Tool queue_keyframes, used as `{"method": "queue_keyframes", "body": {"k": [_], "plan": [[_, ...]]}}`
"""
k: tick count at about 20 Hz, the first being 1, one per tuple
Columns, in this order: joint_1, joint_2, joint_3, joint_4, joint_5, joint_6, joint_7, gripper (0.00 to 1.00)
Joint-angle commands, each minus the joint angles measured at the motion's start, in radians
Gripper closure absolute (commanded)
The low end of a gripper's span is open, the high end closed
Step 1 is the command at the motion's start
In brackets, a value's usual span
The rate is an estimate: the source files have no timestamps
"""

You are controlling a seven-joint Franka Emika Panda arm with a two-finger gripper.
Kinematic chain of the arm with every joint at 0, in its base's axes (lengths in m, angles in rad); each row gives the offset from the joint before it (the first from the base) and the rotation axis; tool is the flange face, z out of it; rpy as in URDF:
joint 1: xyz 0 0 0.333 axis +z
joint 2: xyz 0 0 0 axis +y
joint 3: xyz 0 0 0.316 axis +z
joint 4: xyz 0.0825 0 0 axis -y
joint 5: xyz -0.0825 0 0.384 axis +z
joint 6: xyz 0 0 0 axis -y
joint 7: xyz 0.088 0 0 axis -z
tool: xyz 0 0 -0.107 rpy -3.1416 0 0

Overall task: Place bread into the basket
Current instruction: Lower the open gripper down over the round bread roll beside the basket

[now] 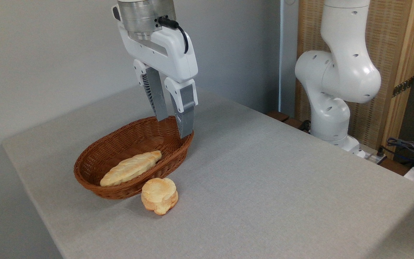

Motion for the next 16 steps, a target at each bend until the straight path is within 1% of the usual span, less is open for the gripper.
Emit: {"method": "queue_keyframes", "body": {"k": [1, 9, 13, 14, 16], "plan": [[0.0, -0.007, 0.049, 0.001, -0.063, 0.007, 0.006, 0.0], [-0.002, 0.001, 0.05, 0.003, -0.064, 0.007, 0.004, 0.0], [-0.006, 0.008, 0.041, 0.0, -0.062, 0.024, 0.028, 0.0], [-0.006, 0.008, 0.038, 0.0, -0.062, 0.032, 0.063, 0.0], [-0.008, 0.008, 0.038, -0.006, -0.06, 0.033, 0.212, 0.0]]}}
